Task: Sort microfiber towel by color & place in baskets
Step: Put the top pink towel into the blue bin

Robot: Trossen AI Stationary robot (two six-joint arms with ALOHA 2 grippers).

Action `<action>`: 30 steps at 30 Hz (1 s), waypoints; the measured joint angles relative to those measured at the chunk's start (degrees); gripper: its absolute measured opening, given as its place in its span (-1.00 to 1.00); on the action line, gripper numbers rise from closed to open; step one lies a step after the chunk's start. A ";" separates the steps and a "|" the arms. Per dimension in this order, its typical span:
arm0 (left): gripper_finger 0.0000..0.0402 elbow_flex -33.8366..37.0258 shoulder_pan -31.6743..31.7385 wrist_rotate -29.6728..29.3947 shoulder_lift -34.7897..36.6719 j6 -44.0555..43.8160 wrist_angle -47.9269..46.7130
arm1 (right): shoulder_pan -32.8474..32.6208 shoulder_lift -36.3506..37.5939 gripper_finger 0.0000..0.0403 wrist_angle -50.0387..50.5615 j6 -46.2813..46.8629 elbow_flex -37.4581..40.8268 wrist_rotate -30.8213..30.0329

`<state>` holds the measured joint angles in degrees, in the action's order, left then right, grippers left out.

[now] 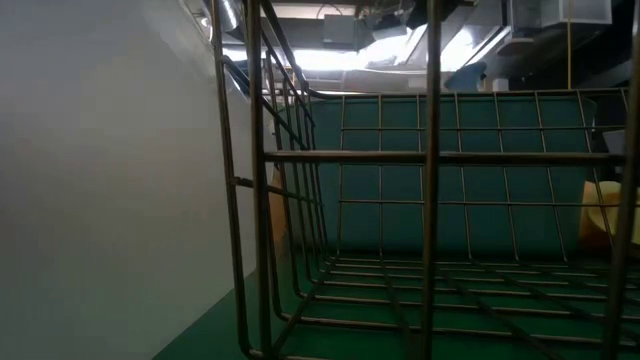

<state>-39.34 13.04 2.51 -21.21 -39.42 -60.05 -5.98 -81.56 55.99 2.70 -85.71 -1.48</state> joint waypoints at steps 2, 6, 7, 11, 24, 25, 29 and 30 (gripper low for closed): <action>-0.29 -0.16 0.00 1.54 -1.37 -4.35 -4.48 | -0.02 0.02 -0.01 0.00 0.00 0.00 0.00; -0.29 -0.16 0.01 3.46 -4.10 -10.26 -10.40 | 0.00 0.07 -0.01 0.00 0.00 0.00 0.00; -0.29 -0.16 0.02 4.00 -4.75 -11.00 -9.87 | 0.00 0.07 -0.01 0.00 0.00 0.00 0.00; -0.29 -0.14 0.00 4.43 -6.94 -11.23 -9.92 | -0.02 0.07 -0.01 0.00 -0.02 -0.02 0.00; -0.32 -0.14 0.00 5.41 -16.71 -11.20 -8.80 | 0.00 0.07 -0.01 0.02 -0.03 -0.02 0.00; -0.34 -0.14 0.00 5.88 -17.44 -11.11 -8.22 | 0.00 0.07 -0.01 0.02 -0.02 -0.02 0.00; -0.56 -0.14 0.00 7.33 -19.24 -10.87 -6.26 | 0.00 0.07 -0.01 0.02 -0.02 -0.02 0.00; -0.65 -0.14 0.00 7.61 -19.37 -10.28 -5.80 | -0.01 0.07 -0.01 0.02 -0.04 -0.02 0.00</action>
<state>-39.48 13.04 10.11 -40.58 -49.70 -65.85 -5.98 -81.49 56.01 2.66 -85.73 -1.48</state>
